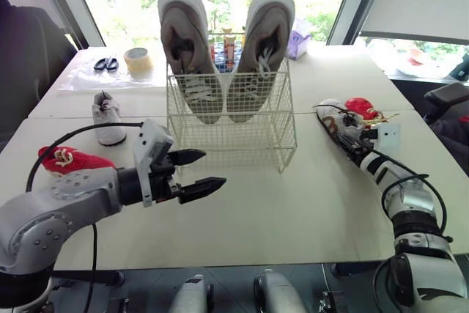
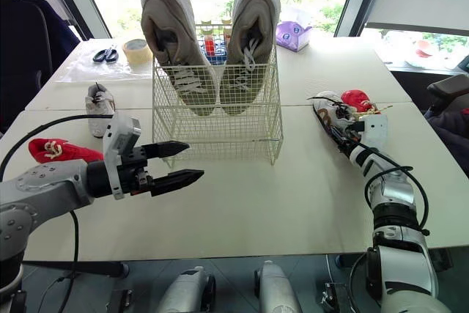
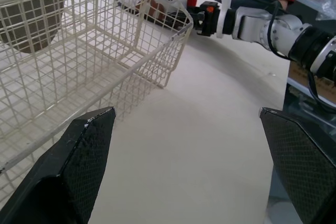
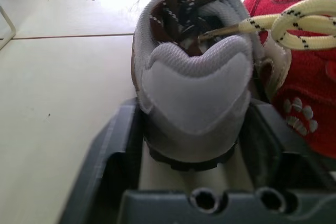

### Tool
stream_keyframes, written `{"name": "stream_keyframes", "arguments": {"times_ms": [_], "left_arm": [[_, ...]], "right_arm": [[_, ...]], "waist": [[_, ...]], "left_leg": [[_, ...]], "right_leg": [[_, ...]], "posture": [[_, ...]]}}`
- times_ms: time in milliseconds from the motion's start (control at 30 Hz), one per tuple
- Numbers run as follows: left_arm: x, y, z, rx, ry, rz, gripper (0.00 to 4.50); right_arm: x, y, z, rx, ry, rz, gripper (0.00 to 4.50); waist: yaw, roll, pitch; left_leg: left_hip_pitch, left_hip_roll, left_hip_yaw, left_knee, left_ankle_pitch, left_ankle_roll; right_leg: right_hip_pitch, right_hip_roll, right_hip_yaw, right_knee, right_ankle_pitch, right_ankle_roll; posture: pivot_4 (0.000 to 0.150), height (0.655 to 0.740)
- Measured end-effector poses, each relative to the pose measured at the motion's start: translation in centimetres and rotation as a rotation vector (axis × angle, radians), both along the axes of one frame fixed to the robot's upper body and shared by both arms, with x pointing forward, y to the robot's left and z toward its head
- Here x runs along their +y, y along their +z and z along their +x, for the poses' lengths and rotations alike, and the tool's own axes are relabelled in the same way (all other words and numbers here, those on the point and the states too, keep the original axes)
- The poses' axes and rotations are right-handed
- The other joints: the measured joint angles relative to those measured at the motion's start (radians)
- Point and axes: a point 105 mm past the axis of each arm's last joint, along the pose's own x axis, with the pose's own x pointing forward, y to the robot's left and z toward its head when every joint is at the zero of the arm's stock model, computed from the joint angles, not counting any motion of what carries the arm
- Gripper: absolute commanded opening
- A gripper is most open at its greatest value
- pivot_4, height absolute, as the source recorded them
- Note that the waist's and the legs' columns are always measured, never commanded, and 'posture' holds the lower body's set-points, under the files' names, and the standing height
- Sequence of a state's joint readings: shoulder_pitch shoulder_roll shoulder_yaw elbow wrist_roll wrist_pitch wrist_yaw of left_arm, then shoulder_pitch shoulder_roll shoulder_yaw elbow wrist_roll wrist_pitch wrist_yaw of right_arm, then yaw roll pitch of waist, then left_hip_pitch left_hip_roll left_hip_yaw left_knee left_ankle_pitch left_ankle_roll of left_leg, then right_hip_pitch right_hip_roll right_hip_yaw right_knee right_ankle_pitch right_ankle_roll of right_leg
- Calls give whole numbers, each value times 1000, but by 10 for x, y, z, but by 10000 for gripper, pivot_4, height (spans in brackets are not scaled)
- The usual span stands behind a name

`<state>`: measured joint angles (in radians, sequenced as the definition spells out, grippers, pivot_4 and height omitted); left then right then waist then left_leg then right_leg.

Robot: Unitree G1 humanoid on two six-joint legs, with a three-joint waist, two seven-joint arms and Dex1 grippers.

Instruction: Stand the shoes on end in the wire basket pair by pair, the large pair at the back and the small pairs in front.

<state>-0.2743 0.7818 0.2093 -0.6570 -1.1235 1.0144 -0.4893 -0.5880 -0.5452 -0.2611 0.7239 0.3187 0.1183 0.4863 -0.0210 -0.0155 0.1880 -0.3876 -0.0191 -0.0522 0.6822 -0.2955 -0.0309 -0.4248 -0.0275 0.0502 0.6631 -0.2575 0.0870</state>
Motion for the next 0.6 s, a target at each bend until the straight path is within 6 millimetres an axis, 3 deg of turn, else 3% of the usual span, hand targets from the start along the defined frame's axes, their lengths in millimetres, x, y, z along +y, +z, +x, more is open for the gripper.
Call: {"name": "stream_keyframes", "arguments": {"times_ms": [100,267,333,400,500,600], "left_arm": [[3,0,5,-5,32,8,45000],[18,3,25,-25,180,60,45000],[32,17,41,-41,251,34,45000],[41,34,46,-27,234,-44,45000],[41,64,37,26,66,-225,45000],[51,86,40,26,32,-266,45000]], "right_arm": [[1,2,1,-17,2,-7,5354],[4,21,-9,-71,24,-29,5354],[5,52,-18,-137,44,-38,5354],[0,105,-30,-248,52,-68,5354],[-11,198,-55,-450,33,-183,5354],[-5,256,-82,-577,81,-304,5354]], "waist": [[0,0,0],[5,2,1],[9,7,3],[8,9,3],[7,8,3],[2,7,3]], "left_leg": [[0,0,0,0,0,0],[-1,0,-2,0,0,0],[-3,-1,-2,0,0,0],[-3,-1,-2,0,0,0],[-3,-1,-2,0,0,0],[-2,0,-2,-1,0,0]], "right_leg": [[0,0,0,0,0,0],[0,0,0,0,0,0],[-2,-1,-1,0,0,0],[-3,-1,-1,0,0,0],[-3,-1,-2,-1,0,0],[-2,0,-3,-1,0,0]], "posture": [[1500,7400],[1500,7400],[1500,7400],[1500,7400],[1500,7400],[1500,7400]]}}
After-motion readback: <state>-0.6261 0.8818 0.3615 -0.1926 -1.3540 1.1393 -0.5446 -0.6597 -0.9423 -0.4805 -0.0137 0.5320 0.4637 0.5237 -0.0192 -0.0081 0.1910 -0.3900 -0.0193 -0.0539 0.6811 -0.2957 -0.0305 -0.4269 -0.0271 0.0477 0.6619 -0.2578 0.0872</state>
